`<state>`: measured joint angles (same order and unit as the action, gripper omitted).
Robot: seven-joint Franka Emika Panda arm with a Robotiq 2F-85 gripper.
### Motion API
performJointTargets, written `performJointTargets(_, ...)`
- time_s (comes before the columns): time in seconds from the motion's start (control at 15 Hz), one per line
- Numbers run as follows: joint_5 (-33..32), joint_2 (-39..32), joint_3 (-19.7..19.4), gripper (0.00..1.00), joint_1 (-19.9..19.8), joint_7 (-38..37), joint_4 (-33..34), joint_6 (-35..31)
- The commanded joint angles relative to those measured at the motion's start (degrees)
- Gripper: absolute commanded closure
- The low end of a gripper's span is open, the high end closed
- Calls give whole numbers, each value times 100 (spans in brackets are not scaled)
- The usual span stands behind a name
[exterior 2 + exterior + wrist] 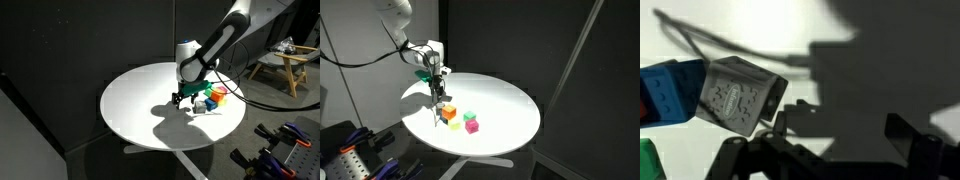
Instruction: Pick up the gray block and put it on the left side of the stacked blocks on the table, move the gray block a little to the right
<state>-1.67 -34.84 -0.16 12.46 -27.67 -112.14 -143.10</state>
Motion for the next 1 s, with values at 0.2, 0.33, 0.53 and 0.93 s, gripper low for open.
performJointTargets(0.2, 133, -125, -3, 0, -38, 219, 141, -12)
performJointTargets(0.33, 134, -148, -5, 0, -38, 221, 153, -8)
performJointTargets(0.53, 130, -180, -13, 1, -35, 220, 166, -1)
performJointTargets(0.93, 130, -189, -21, 7, -48, 250, 165, 9)
